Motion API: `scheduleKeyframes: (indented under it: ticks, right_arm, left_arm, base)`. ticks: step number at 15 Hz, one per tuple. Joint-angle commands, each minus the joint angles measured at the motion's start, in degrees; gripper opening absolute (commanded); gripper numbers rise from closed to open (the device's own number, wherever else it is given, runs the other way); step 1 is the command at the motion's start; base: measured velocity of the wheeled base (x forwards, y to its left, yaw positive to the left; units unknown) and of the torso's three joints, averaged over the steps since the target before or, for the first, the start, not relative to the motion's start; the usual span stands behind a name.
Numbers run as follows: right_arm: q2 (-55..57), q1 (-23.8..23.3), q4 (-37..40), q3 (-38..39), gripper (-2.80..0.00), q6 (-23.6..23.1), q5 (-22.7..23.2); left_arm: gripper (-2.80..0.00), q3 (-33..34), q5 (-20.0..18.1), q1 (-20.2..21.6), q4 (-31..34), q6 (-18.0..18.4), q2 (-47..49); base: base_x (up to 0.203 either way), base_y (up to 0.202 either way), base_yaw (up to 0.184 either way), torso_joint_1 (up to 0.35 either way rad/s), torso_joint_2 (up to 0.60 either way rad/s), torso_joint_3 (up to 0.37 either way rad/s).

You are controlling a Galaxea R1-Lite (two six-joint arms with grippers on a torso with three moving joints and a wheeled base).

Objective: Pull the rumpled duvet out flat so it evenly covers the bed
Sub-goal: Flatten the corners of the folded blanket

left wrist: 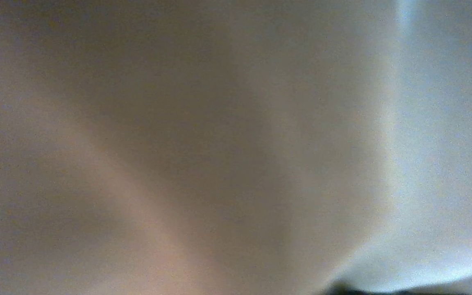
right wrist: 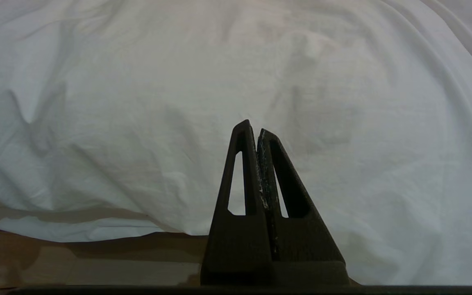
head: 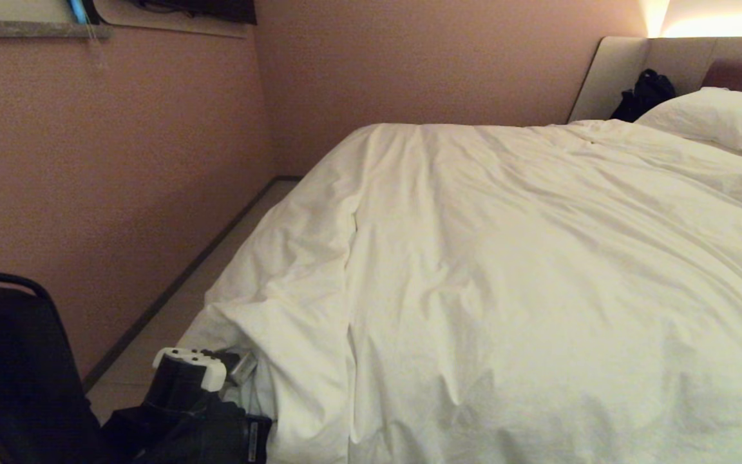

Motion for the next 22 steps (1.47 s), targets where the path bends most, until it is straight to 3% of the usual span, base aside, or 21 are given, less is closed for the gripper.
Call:
scheduleKeyframes:
  ticks: [1,9,17,22]
  right_arm:
    - [0.0,0.1,0.0,0.0,-2.80,0.0,0.0]
    - [0.0,0.0,0.0,0.0,-2.80,0.0,0.0]
    - [0.0,0.1,0.0,0.0,-2.80,0.0,0.1]
    - [0.0,0.1,0.0,0.0,-2.80,0.0,0.1]
  left_arm:
    - [-2.80,0.2,0.0,0.0,-0.2,-0.1,-0.6]
    - [-2.80,2.5,1.2,1.5,-0.4,-0.3,-4.2]
    - [-2.80,3.7,14.8,13.8,-6.1,1.0,-16.0]
    - [-2.80,3.3,16.2,18.8,-6.4,4.1,-19.1]
  base:
    - [0.000,0.000,0.000,0.000,0.00,0.000]
    - [0.000,0.000,0.000,0.000,0.00,0.000]
    - [0.000,0.000,0.000,0.000,0.00,0.000]
    - [0.000,0.000,0.000,0.000,0.00,0.000]
